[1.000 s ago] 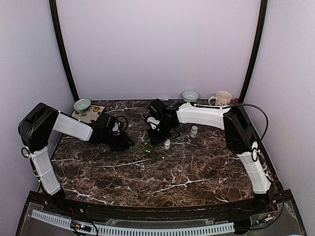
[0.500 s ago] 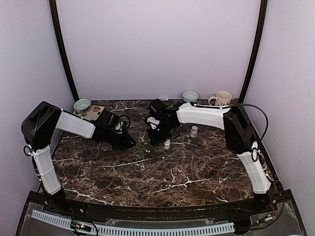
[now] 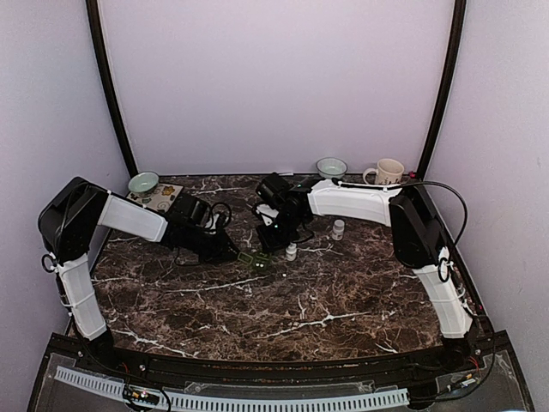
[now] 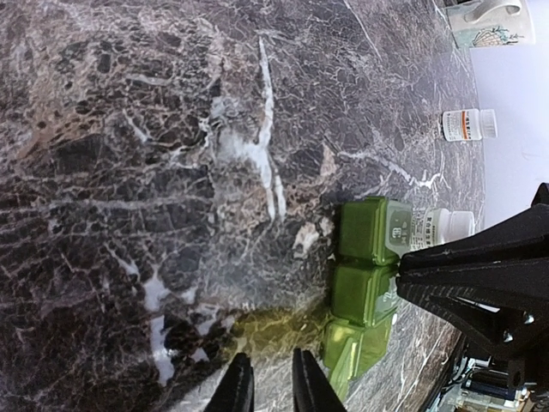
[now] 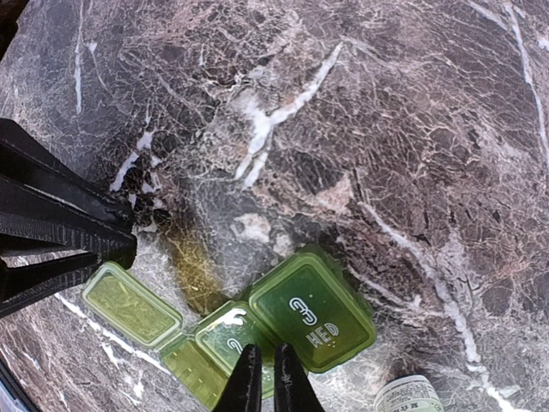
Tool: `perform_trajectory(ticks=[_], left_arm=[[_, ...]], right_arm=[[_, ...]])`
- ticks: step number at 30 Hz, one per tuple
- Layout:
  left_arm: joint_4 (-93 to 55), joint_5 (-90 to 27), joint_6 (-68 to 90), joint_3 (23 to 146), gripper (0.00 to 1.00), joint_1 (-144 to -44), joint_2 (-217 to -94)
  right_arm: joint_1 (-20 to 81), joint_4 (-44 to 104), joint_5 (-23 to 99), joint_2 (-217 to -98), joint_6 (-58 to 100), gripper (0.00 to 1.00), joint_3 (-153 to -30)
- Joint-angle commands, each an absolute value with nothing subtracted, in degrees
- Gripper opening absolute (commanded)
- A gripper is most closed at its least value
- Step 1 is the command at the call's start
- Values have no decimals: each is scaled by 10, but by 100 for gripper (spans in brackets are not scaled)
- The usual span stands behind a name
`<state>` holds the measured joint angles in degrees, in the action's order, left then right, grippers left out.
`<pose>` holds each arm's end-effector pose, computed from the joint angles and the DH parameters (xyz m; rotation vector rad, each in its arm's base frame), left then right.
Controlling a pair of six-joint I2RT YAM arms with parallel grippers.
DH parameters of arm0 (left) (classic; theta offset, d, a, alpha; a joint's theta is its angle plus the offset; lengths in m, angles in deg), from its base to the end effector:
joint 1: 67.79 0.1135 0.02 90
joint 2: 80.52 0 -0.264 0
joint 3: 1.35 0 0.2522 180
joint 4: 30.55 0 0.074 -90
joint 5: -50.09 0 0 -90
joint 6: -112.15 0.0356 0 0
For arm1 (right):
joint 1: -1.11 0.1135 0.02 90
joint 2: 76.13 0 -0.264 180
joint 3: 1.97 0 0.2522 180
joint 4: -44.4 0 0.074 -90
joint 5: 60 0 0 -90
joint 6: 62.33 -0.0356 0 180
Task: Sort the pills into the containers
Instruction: Close the lid of the pill container.
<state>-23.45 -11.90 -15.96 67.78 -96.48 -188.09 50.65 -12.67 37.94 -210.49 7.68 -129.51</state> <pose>0.3175 -0.1928 0.1331 0.0494 2.5463 -1.0976 0.3227 0.3860 0.1742 -0.7569 2.6932 0.5293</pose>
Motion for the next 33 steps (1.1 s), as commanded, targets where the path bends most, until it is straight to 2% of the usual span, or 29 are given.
perform_trajectory(ticks=[1, 33], left_arm=[[-230, -115, -151, 689, 17, -969, -1857], [-239, -105, -196, 695, 16, -1017, -1841]], right_arm=[[505, -133, 386, -2121, 79, 6, -1307], [506, -121, 398, -2112, 76, 4, -1293]])
